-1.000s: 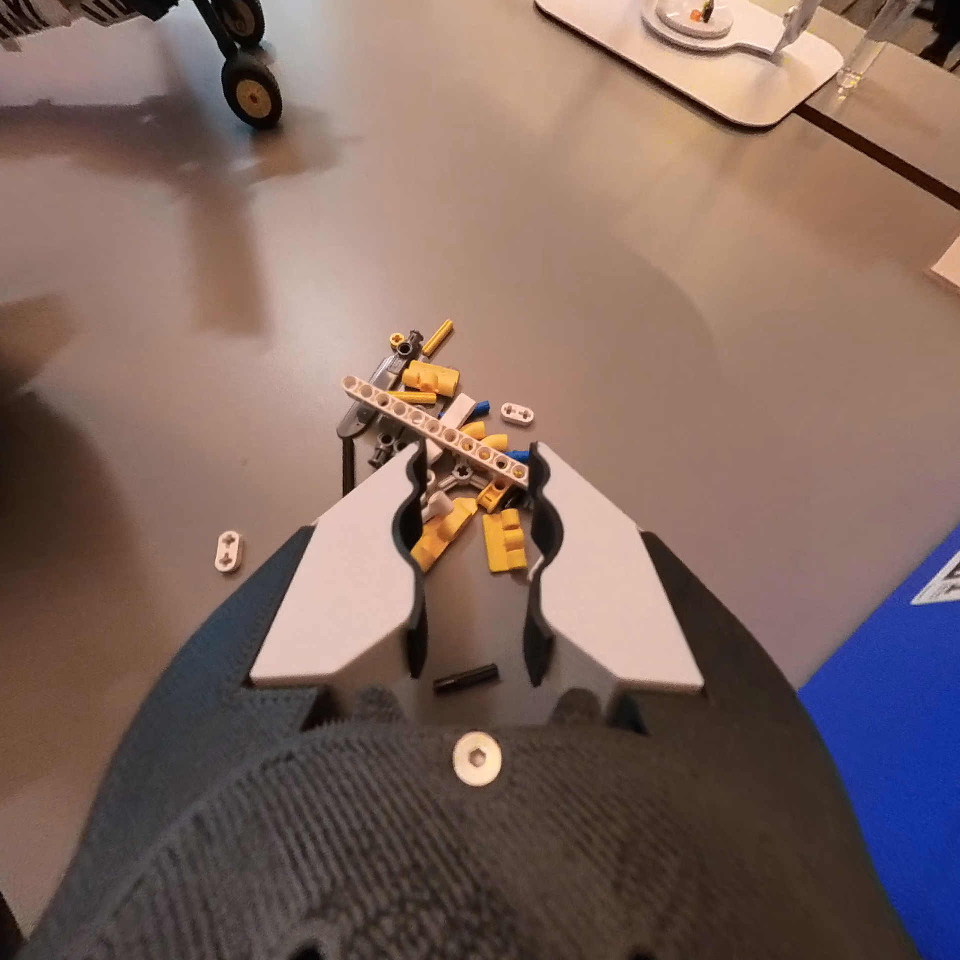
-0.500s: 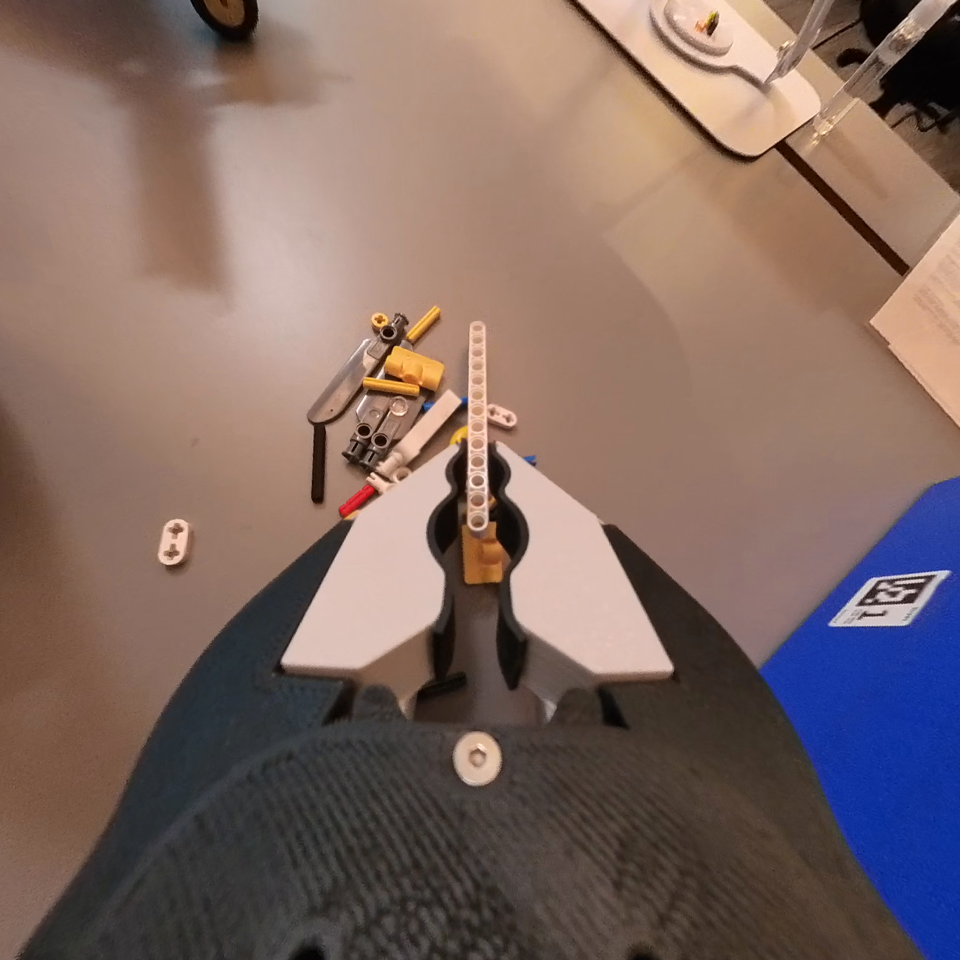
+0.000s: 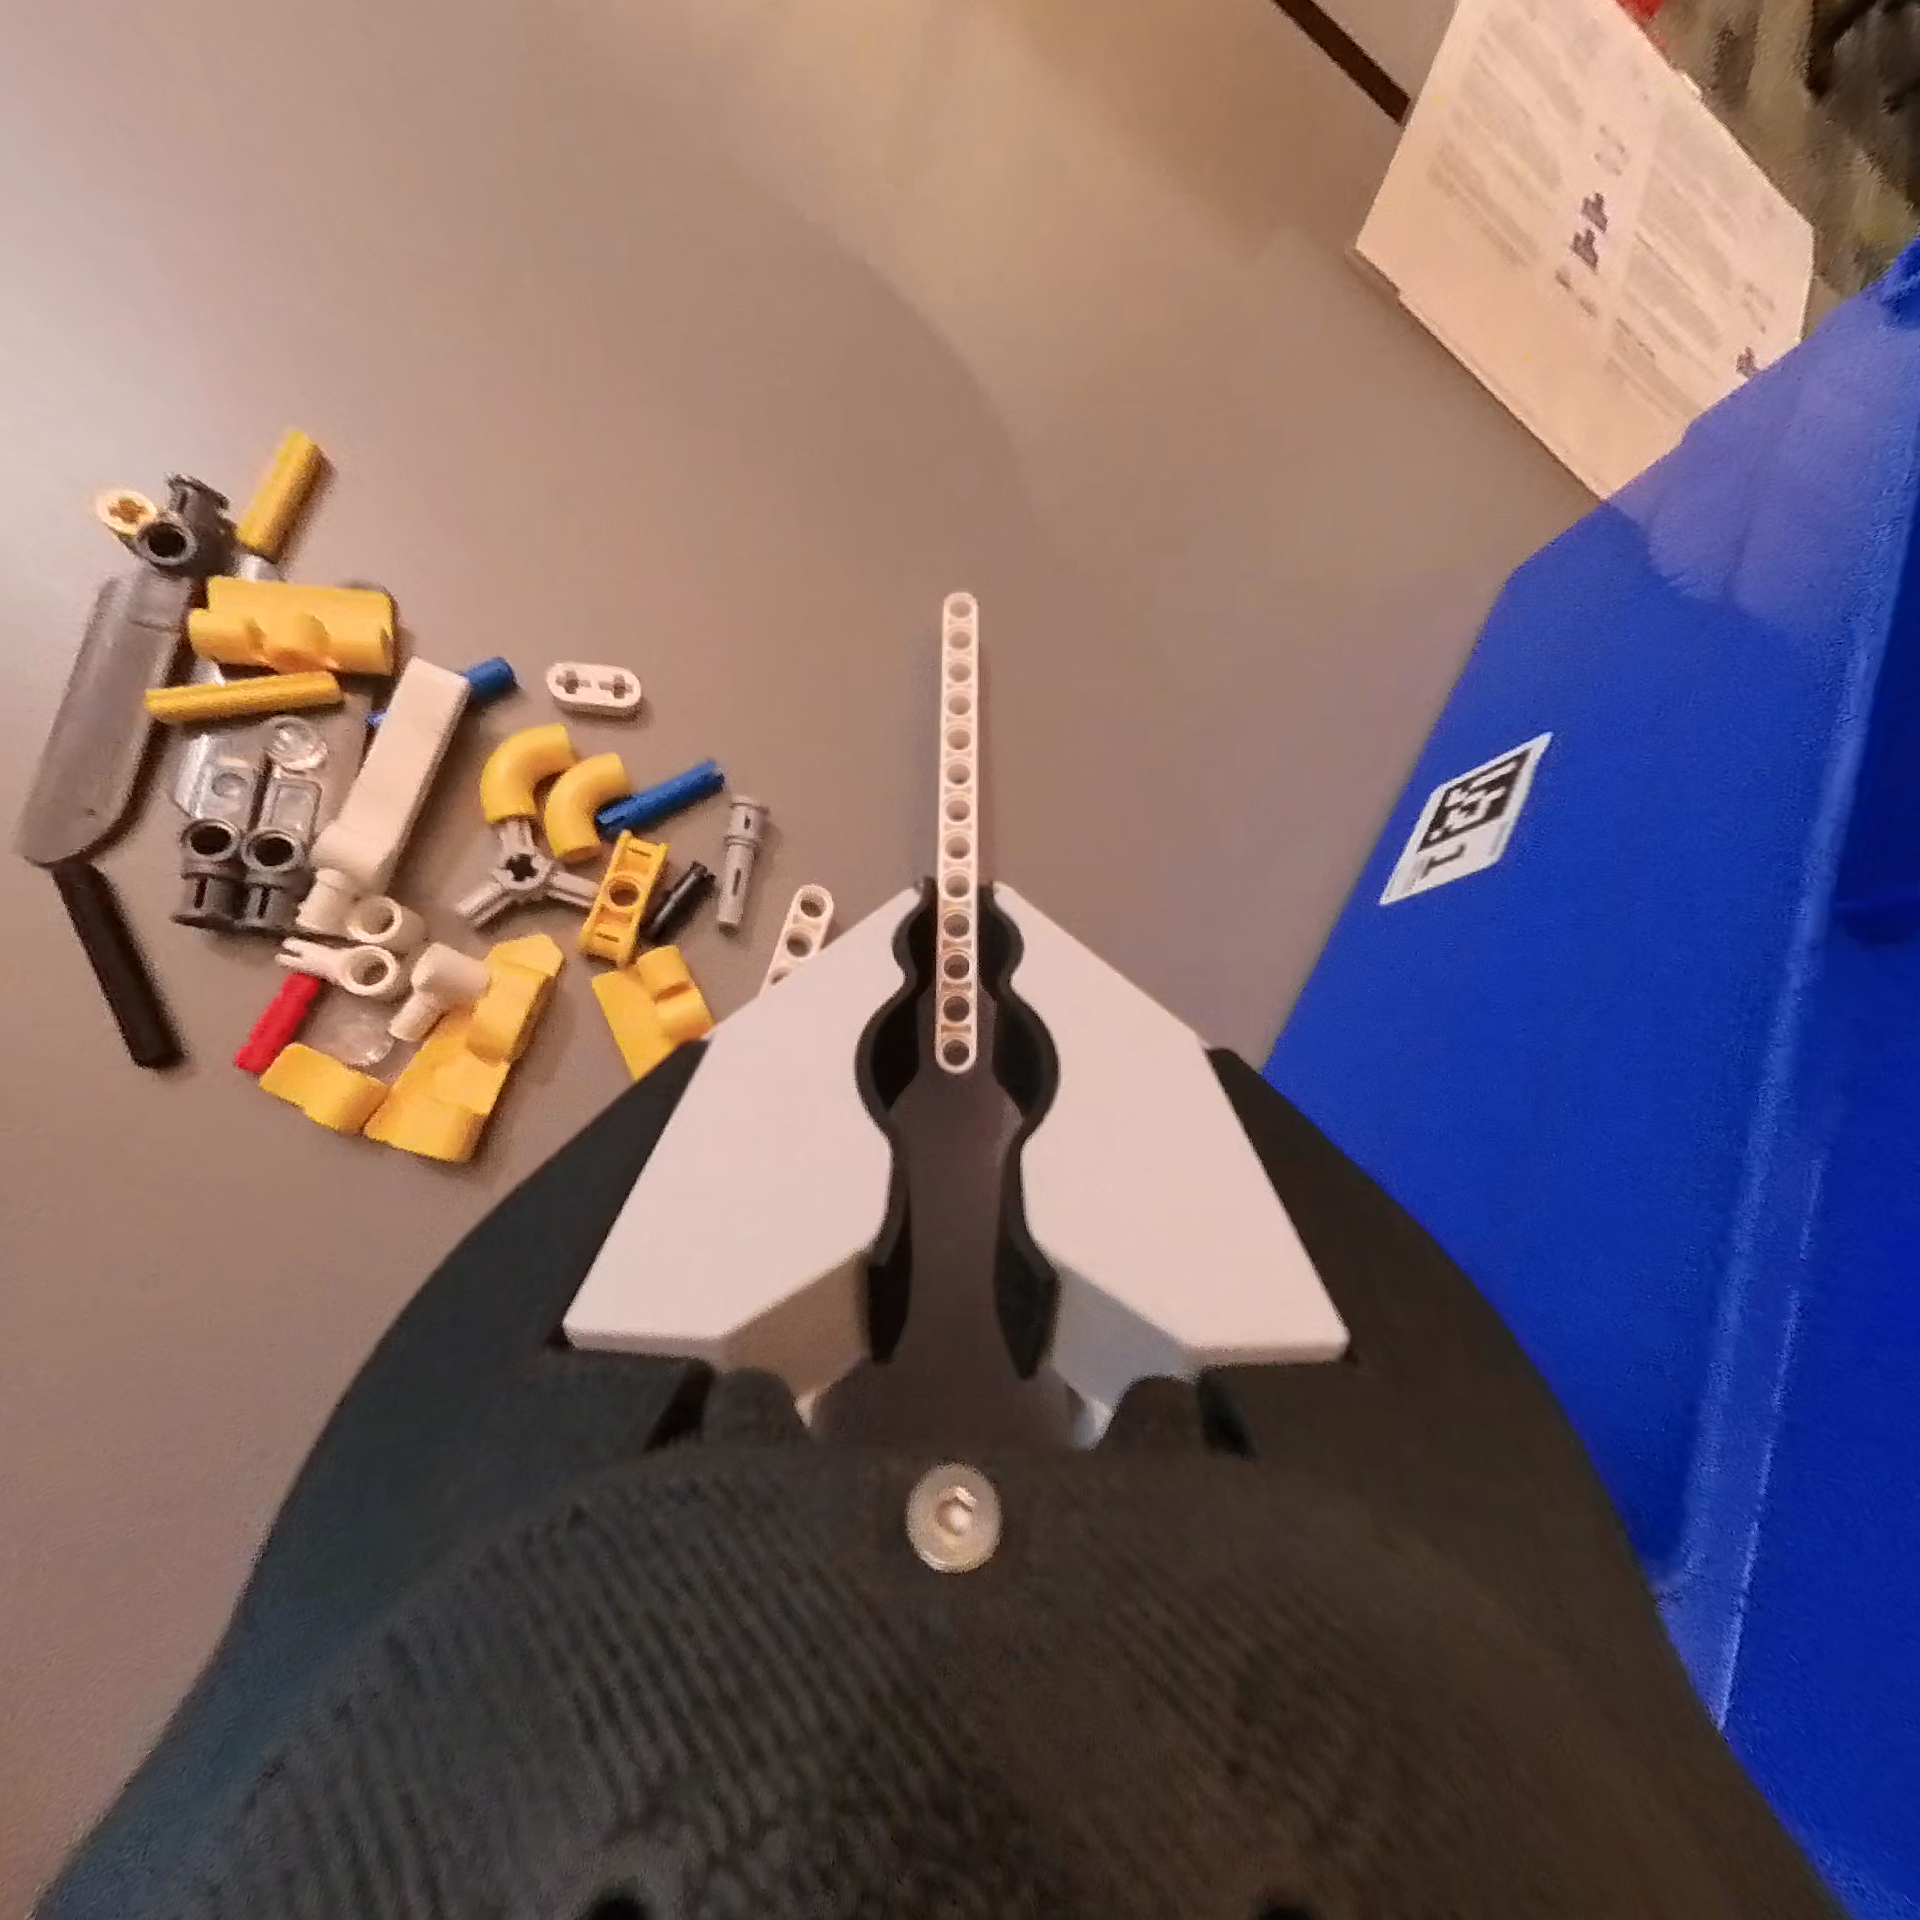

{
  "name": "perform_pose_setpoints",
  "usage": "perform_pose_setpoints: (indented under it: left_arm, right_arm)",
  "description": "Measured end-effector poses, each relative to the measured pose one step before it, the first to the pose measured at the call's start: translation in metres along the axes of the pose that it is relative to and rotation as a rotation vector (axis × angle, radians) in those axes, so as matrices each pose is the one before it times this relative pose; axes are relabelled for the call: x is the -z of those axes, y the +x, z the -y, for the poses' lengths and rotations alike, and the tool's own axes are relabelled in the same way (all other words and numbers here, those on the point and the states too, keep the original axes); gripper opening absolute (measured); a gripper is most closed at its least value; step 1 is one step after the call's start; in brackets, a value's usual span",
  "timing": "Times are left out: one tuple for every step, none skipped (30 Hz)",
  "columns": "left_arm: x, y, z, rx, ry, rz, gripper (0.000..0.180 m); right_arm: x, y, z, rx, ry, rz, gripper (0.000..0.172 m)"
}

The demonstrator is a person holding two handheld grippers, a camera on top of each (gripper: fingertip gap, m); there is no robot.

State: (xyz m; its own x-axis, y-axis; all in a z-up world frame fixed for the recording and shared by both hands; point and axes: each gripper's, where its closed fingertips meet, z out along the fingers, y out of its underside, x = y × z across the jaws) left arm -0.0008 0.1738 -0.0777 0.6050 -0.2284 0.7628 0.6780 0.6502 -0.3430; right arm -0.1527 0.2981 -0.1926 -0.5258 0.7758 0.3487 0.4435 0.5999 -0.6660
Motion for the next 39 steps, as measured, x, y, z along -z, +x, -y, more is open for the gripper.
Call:
perform_pose_setpoints:
  left_arm:
    - [0.00002,0.00004,-0.00004,-0.0001,-0.0003,-0.0003,0.002]
    - [-0.00004,0.00002,-0.00013,0.0002,-0.0004,-0.0002,0.003]
    - [0.00002,0.00004,-0.00004,0.0002,-0.0003,-0.0002,0.003]
    - [-0.00005,0.00009,0.00002,-0.0003,-0.0001,-0.0003,0.003]
    - [0.00001,-0.00001,-0.00001,0.0002,-0.0001,0.0002,0.003]
    - [-0.00004,-0.00006,0.00006,0.0,0.0,0.0,0.003]
    - [0.0,0.0,0.0,0.0002,0.0,0.0001,0.003]
    - [0.00007,-0.00007,-0.00006,0.0001,-0.0002,0.0,0.003]
    - [-0.00004,0.00009,0.00001,-0.0002,-0.0002,-0.0002,0.003]
    - [0.00001,-0.00014,0.00005,0.0004,0.0001,0.0002,0.003]
    - [-0.00011,0.00006,-0.00006,-0.0002,-0.0002,-0.0002,0.003]
    - [0.00005,0.00007,-0.00008,-0.0003,-0.0001,-0.0002,0.003]
    - [0.0,0.0,0.0,0.0004,0.0,0.0002,0.003]
    - [0.00002,0.00001,-0.00003,-0.0004,-0.0002,-0.0003,0.003]
    - [0.0,-0.00001,0.00001,0.0001,0.0001,0.0001,0.003]
    - [-0.00001,-0.00001,0.00001,0.0001,0.0001,0.0001,0.003]
    - [0.0,0.0,-0.00001,-0.0001,-0.0001,-0.0001,0.003]
    - [-0.00007,-0.00002,-0.00007,0.0001,0.0,0.0,0.003]
    - [0.00007,0.00003,0.00007,-0.0003,0.0,-0.0002,0.003]
    - [-0.00001,-0.00001,0.00002,-0.0001,0.0001,0.0,0.003]
    - [0.00004,0.00004,-0.00007,-0.0001,0.0,0.0001,0.003]
    - [-0.00006,0.00009,0.00004,-0.0003,0.0,-0.0002,0.003]
    - [0.0,0.0,0.0,0.0002,0.0,0.0001,0.003]
    - [-0.00006,-0.00002,-0.00009,-0.0003,-0.0002,-0.0001,0.003]
    - [0.00006,0.00001,0.00008,-0.0001,0.0001,0.0,0.003]
    - [0.0,-0.00001,0.0,0.0002,0.0,0.0001,0.003]
    - [-0.00006,-0.00002,-0.00008,-0.0003,-0.0001,-0.0002,0.003]
    - [-0.00002,-0.00003,0.00003,-0.0001,0.0002,0.0002,0.003]
    - [-0.00002,-0.00002,0.00003,0.0001,0.0002,0.0002,0.003]
    - [-0.00002,-0.00003,0.00003,-0.0001,0.0002,0.0002,0.003]
    - [-0.00002,-0.00003,0.00003,-0.0001,0.0002,0.0002,0.003]
    - [0.00006,0.00001,0.00008,-0.0001,0.0001,0.0,0.003]
    - [-0.00002,-0.00011,-0.00009,0.0003,0.0,0.0002,0.003]
    - [0.0,-0.00001,0.0,-0.0002,0.0,0.0,0.003]
    - [0.00006,0.00002,0.00008,0.0001,0.0001,0.0,0.003]
    - [-0.00006,-0.00001,-0.00008,0.0001,-0.0001,-0.0001,0.003]
    - [0.00002,0.00002,-0.00004,0.0,-0.0003,-0.0002,0.003]
    - [0.00001,0.00002,-0.00001,0.0002,-0.0001,0.0,0.003]
    - [0.00001,0.00002,-0.00003,0.0002,-0.0002,-0.0001,0.003]
  right_arm:
    - [-0.00047,-0.00042,-0.00171,0.0001,-0.0035,-0.0034,0.005]
    - [-0.00058,-0.00116,-0.00141,-0.0039,-0.0019,0.0049,0.005]
    - [-0.00046,-0.00136,-0.00076,-0.004,0.0005,0.0085,0.005]
    - [-0.00008,-0.00139,0.00007,-0.0028,0.0049,0.0094,0.005]
    - [0.0004,-0.00107,0.00068,-0.0036,0.0073,0.0086,0.005]
    - [0.00089,-0.001,0.00103,-0.0033,0.0079,0.0077,0.005]
    - [0.00119,-0.00089,0.00126,-0.0006,0.0082,0.0075,0.008]
    - [0.00135,-0.00054,0.00116,-0.0004,0.0061,0.0041,0.008]
    - [0.00127,-0.00009,0.00083,-0.0005,0.0032,0.0017,0.007]
    - [0.00114,0.00012,0.00059,-0.0001,0.0026,0.0009,0.007]
    - [0.00124,0.00064,0.00099,0.0005,0.005,-0.0028,0.008]
    - [0.00174,0.0009,0.00141,0.0016,0.0078,-0.0056,0.007]
    - [0.002,0.00066,0.00151,0.0024,0.0084,-0.0032,0.007]
    - [0.0023,0.00001,0.00192,0.0025,0.0093,0.0011,0.009]
    - [0.00244,-0.00064,0.00206,0.0013,0.0102,0.0046,0.009]
    - [0.00242,-0.00103,0.00202,-0.0009,0.0106,0.0082,0.009]
    - [0.00235,-0.00216,0.00191,-0.0028,0.0102,0.0159,0.011]
    - [0.00239,-0.00387,0.00187,-0.0042,0.0108,0.027,0.015]
    - [0.00245,-0.00498,0.00158,-0.007,0.0099,0.0348,0.016]
    - [0.00236,-0.00631,0.00076,-0.0087,0.0067,0.0438,0.017]
    - [0.0024,-0.00692,0.00022,-0.0115,0.004,0.0486,0.018]
    - [0.00227,-0.00629,-0.00009,-0.0155,0.0035,0.0464,0.018]
    - [0.00211,-0.00545,0.00022,-0.0162,0.0058,0.0414,0.018]
    - [0.00202,-0.0041,0.00042,-0.0155,0.0071,0.0324,0.018]
    - [0.00164,-0.00291,0.00036,-0.0134,0.0054,0.0249,0.018]
    - [0.00142,-0.0023,0.00034,-0.0101,0.004,0.0205,0.018]
    - [0.00101,-0.00199,0.00038,-0.0074,0.0034,0.0164,0.018]
    - [0.00079,-0.00169,0.00043,-0.0052,0.0032,0.0128,0.018]
    - [0.00052,-0.00156,0.00059,-0.0023,0.0042,0.0103,0.018]
    - [0.00009,-0.00166,0.00052,0.0001,0.0041,0.0082,0.018]
    - [-0.00038,-0.00202,0.00033,0.0022,0.0021,0.0085,0.018]
    - [-0.00066,-0.00276,0.00037,0.0053,0.002,0.011,0.018]
    - [-0.00103,-0.00308,0.00027,0.0075,0.0022,0.0106,0.018]
    - [-0.00139,-0.00262,-0.00002,0.0078,0.0001,0.0063,0.017]
    - [-0.00181,-0.00221,-0.00041,0.0078,-0.0024,0.0039,0.017]
    - [-0.00224,-0.00205,-0.00111,0.0077,-0.0057,0.0026,0.017]
    - [-0.00237,-0.00172,-0.00162,0.0079,-0.0088,0.0012,0.017]
    - [-0.00241,-0.0015,-0.00162,0.008,-0.0082,0.0001,0.017]
    - [-0.00235,-0.00118,-0.00108,0.0073,-0.0046,-0.0003,0.017]
